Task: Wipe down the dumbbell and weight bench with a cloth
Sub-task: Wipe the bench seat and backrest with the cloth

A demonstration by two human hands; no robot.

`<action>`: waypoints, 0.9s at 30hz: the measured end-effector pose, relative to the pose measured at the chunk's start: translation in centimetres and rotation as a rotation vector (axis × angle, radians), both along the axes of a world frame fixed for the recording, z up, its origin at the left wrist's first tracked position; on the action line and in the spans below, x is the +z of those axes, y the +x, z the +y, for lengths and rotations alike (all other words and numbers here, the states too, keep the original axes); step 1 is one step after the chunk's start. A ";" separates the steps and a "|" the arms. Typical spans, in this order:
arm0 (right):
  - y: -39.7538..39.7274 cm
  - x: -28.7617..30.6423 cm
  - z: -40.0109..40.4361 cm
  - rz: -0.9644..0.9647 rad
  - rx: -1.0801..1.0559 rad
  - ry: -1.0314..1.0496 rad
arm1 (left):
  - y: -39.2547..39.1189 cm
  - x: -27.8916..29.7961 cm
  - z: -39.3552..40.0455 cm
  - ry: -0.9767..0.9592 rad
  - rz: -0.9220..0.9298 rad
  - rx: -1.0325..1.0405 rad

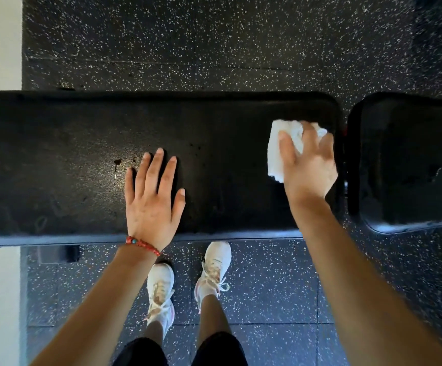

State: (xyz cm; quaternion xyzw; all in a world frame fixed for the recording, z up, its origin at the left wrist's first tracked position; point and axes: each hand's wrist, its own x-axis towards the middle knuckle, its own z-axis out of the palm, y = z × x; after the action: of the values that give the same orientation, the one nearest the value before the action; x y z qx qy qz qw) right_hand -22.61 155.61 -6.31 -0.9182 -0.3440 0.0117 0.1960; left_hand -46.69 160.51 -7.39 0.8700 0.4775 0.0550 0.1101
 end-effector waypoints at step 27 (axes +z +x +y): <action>-15.3 0.5 1.2 -0.052 0.236 -0.019 | -11.4 -0.5 2.2 0.033 0.000 0.137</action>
State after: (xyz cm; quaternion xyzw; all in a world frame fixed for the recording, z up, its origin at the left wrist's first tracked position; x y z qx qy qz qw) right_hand -37.93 156.78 -5.85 -0.8731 -0.4547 0.0140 0.1754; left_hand -58.13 162.71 -7.90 0.8369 0.5349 0.0704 0.0918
